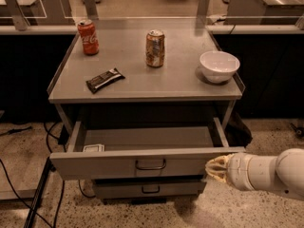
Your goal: Close top drawer
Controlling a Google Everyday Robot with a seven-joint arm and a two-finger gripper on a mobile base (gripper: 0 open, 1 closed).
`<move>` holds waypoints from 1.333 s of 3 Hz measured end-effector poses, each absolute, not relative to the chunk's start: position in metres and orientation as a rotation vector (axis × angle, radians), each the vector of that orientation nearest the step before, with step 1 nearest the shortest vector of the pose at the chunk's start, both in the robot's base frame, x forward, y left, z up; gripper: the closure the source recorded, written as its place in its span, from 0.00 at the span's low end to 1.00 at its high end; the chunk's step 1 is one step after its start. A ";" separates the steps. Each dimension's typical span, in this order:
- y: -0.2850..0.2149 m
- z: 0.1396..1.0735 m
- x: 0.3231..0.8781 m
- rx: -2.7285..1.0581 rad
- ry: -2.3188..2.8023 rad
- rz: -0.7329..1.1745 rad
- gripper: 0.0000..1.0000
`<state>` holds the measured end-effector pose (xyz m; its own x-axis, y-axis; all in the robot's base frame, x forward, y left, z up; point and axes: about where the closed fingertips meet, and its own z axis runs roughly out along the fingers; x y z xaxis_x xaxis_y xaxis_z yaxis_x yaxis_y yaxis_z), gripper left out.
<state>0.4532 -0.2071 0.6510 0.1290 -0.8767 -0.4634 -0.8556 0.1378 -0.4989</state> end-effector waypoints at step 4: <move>-0.195 0.644 0.526 -1.558 1.536 -0.168 1.00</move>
Offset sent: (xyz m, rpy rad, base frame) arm 0.0528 0.0089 -0.0095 0.0633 -0.1854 -0.0089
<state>0.5256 -0.1951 0.6443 0.2149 -0.8492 -0.4823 -0.7253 0.1920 -0.6612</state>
